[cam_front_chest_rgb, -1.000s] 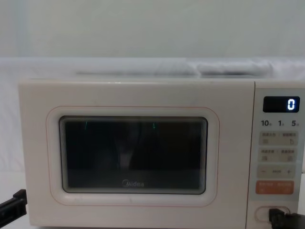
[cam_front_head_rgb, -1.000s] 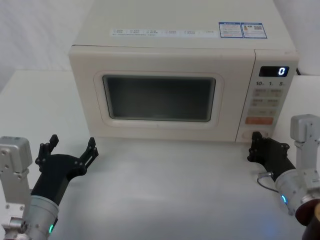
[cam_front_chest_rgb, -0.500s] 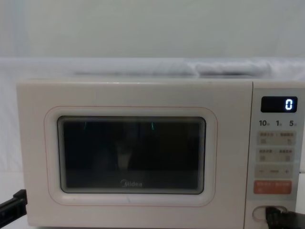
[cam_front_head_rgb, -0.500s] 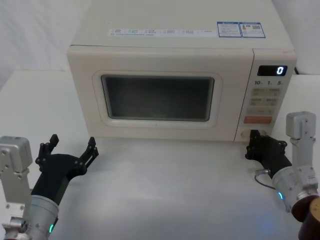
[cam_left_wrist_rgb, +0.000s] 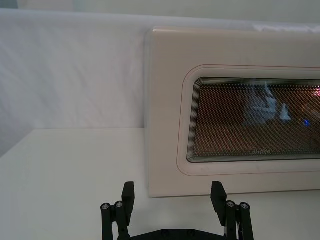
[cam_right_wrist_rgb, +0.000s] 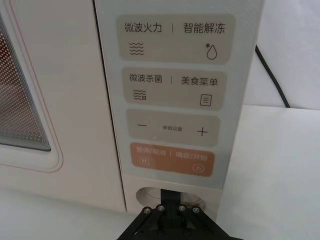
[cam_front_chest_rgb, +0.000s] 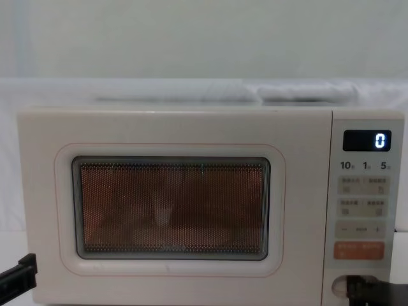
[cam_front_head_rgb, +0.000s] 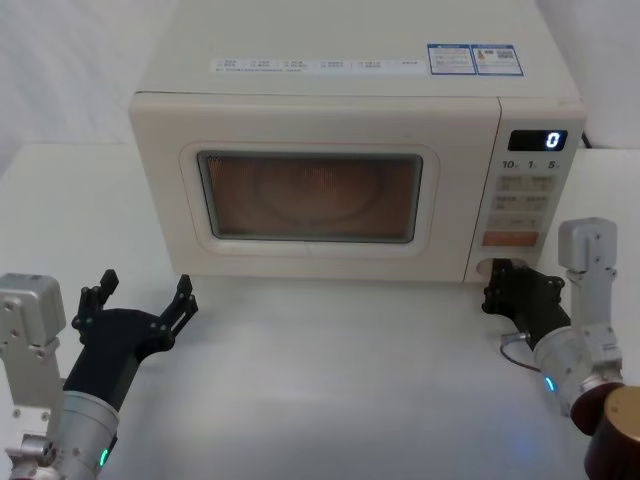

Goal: Press the button to open the microwave door with one hand; close the microwave door with the other hand.

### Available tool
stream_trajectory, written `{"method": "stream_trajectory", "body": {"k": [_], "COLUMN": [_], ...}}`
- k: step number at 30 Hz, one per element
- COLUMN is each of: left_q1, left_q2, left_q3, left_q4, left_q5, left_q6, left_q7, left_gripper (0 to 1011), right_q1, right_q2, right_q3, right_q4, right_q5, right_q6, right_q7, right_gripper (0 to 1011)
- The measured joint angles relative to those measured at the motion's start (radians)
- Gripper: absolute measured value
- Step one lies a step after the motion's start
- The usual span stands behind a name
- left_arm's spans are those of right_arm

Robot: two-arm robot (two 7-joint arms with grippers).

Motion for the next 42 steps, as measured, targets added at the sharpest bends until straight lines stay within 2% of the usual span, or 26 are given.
{"method": "stream_trajectory", "body": {"k": [12, 21, 42], "left_q1": [0.0, 0.0, 0.0], "left_q2": [0.0, 0.0, 0.0], "left_q3": [0.0, 0.0, 0.0], "left_q4": [0.0, 0.0, 0.0], "left_q5": [0.0, 0.0, 0.0], "left_q6": [0.0, 0.0, 0.0], "left_q7": [0.0, 0.0, 0.0], "left_gripper": [1001, 1001, 1001], "right_q1": [0.012, -0.001, -0.149], "right_q2": [-0.021, -0.021, 0.027], "right_q3": [0.0, 0.006, 0.005], "right_q4": [0.02, 0.0, -0.236], "right_q5": [-0.017, -0.022, -0.011], "right_q6": [-0.008, -0.004, 0.058], "right_q7": [-0.014, -0.014, 0.028], "right_gripper": [0, 0, 0]}}
